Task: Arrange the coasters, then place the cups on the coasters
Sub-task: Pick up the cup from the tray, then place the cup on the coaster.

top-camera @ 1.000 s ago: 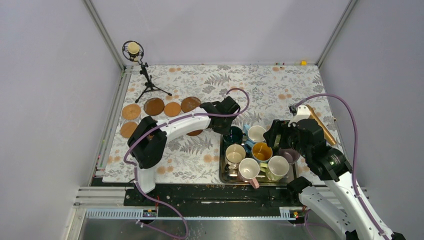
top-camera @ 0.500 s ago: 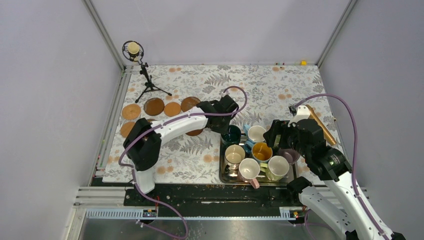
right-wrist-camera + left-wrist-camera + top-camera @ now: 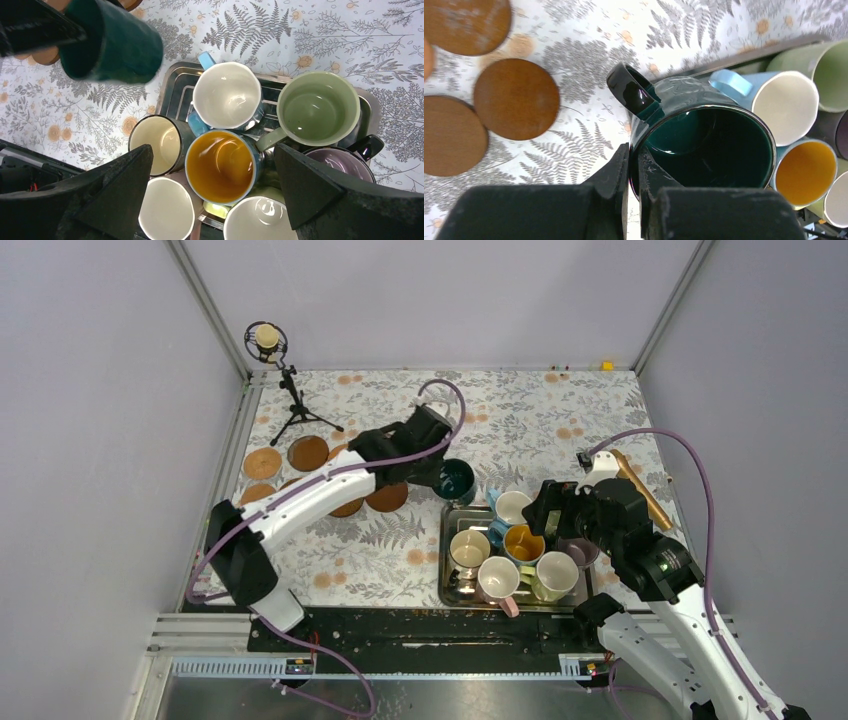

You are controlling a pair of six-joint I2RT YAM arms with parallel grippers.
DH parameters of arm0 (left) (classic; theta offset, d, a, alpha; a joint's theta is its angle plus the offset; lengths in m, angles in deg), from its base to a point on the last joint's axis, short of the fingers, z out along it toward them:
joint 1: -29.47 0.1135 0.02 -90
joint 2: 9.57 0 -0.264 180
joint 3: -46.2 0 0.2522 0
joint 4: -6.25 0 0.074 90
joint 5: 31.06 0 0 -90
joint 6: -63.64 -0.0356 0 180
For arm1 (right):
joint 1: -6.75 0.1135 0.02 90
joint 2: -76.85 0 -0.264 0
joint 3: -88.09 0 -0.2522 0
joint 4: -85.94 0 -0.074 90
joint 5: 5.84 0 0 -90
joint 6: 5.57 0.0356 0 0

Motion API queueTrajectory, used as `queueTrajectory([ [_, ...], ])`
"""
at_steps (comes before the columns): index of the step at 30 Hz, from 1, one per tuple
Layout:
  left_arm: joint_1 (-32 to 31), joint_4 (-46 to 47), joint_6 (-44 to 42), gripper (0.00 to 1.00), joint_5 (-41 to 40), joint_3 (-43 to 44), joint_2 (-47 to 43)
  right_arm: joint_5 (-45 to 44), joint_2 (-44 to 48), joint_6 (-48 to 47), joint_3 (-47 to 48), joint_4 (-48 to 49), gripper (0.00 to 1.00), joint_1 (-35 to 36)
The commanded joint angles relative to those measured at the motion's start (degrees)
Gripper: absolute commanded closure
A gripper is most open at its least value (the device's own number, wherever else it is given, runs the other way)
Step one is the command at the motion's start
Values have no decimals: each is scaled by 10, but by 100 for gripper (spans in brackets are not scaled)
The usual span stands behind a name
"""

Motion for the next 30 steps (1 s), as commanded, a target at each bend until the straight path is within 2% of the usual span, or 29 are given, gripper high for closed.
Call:
queueTrajectory([
  [1, 50, 16, -3, 100, -45, 19, -74, 18, 0, 4, 4, 15, 0, -1],
  [8, 199, 18, -13, 100, -39, -46, -138, 31, 5, 7, -6, 27, 1, -1],
  [17, 428, 46, 39, 100, -26, -109, -160, 63, 6, 15, -17, 43, 1, -1],
  [23, 556, 48, 91, 100, -44, -92, -126, 72, 2, 19, -18, 49, 1, -1],
  [26, 596, 49, 95, 100, -30, -62, -91, 73, 2, 20, -15, 49, 1, -1],
  [30, 637, 42, 123, 100, -61, -34, -47, 75, 2, 20, -17, 53, 1, -1],
])
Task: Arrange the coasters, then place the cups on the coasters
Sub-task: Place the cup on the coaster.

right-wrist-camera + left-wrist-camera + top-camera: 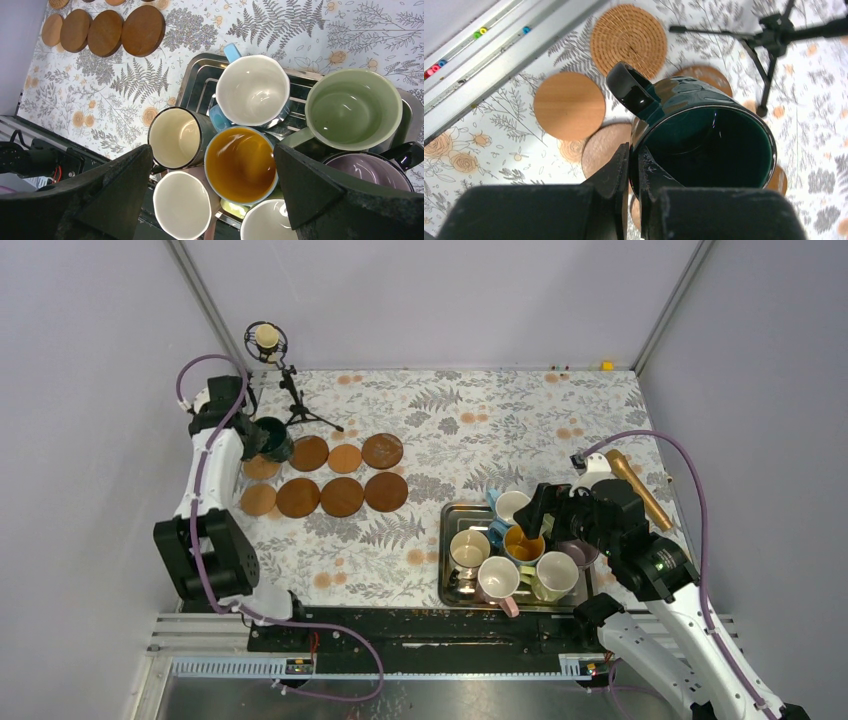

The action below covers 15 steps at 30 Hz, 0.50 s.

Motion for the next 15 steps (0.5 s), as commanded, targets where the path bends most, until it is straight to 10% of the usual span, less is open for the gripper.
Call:
queueTrajectory([
  [1, 36, 46, 47, 100, -36, 56, 33, 15, -1, 5, 2, 31, 0, -2],
  [15, 107, 60, 62, 100, -1, 122, 163, 5, -23, -1, 9, 34, 0, -1],
])
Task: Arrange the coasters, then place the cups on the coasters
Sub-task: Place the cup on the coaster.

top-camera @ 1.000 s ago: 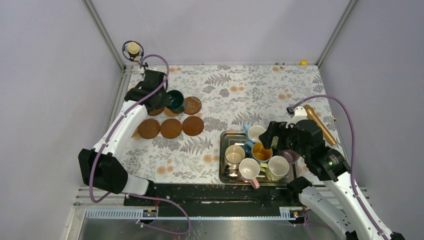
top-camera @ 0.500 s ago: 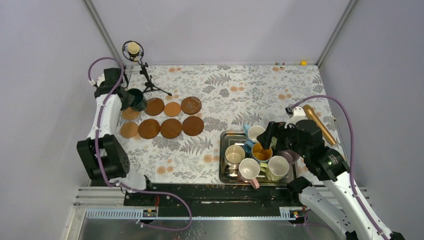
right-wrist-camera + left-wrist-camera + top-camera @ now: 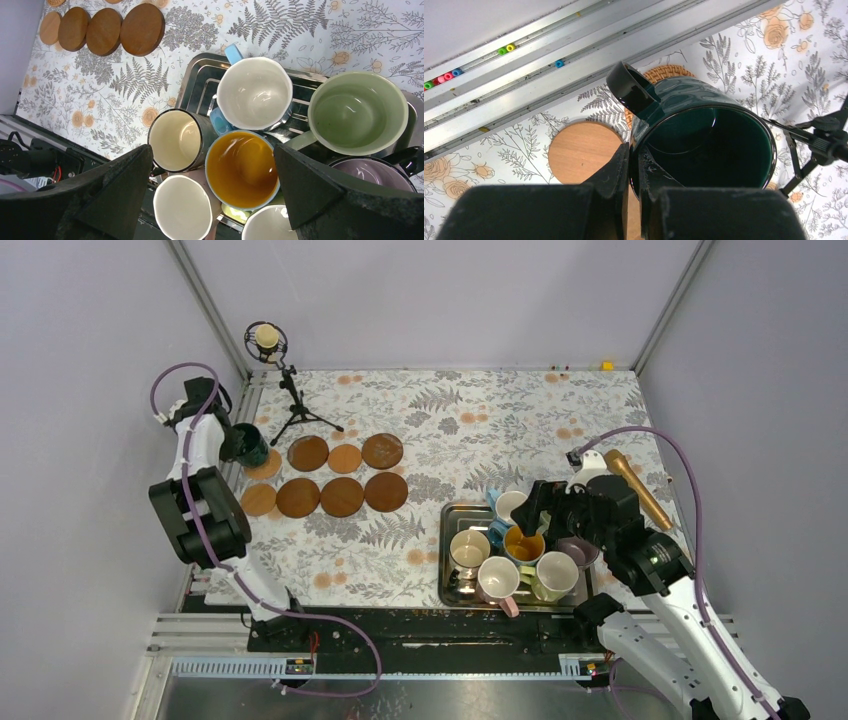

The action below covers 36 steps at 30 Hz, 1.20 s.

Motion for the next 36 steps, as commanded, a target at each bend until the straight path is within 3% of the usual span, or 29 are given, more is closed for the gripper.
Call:
queueTrajectory([
  [1, 7, 44, 12, 100, 14, 47, 15, 0, -6, -2, 8, 22, 0, -2],
  [26, 8, 43, 18, 100, 29, 48, 65, -5, -17, -2, 10, 28, 1, -1],
  [31, 8, 44, 16, 86, 21, 42, 60, -8, -13, -2, 12, 28, 0, -1],
  [36, 8, 43, 7, 64, 13, 41, 58, -7, -13, -2, 9, 29, 1, -1],
])
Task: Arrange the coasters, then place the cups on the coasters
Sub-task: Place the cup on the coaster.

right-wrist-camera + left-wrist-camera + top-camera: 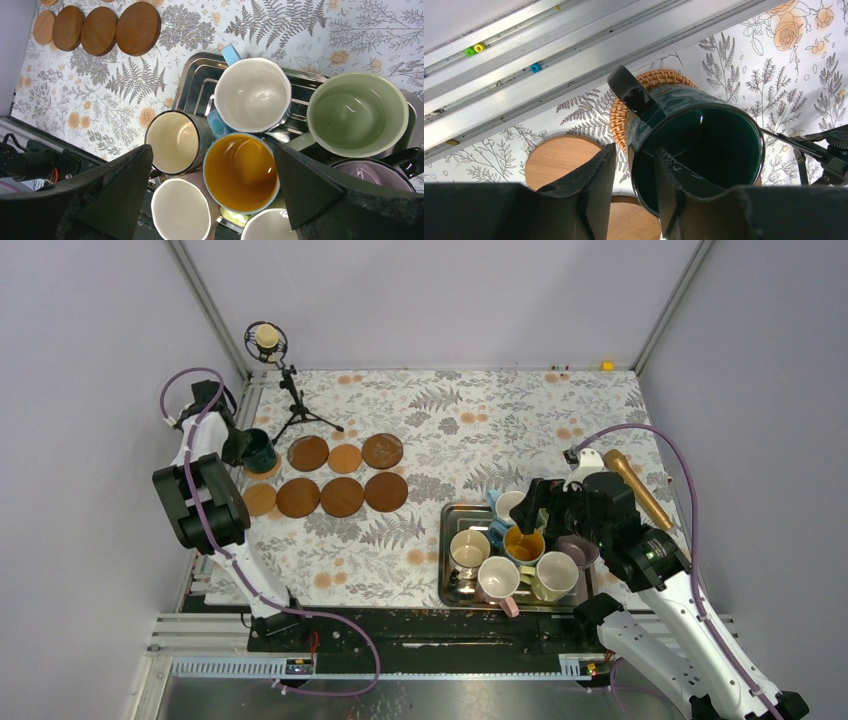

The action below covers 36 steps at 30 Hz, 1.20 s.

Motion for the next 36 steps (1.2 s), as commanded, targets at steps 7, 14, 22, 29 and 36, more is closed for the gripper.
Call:
queueTrajectory([
  [7, 1, 23, -7, 60, 3, 24, -28, -2, -2, -2, 11, 23, 1, -1],
  [14, 0, 23, -17, 55, 13, 23, -66, 4, -3, 2, 11, 27, 1, -1],
  [22, 0, 23, -38, 2, 63, 5, -137, 25, -19, 12, 14, 24, 1, -1],
  [29, -1, 53, -27, 1, 203, -70, -209, 51, -43, 21, 18, 14, 1, -2],
  [36, -96, 56, -91, 6, 242, -106, -284, 25, -47, 20, 35, -26, 3, -1],
])
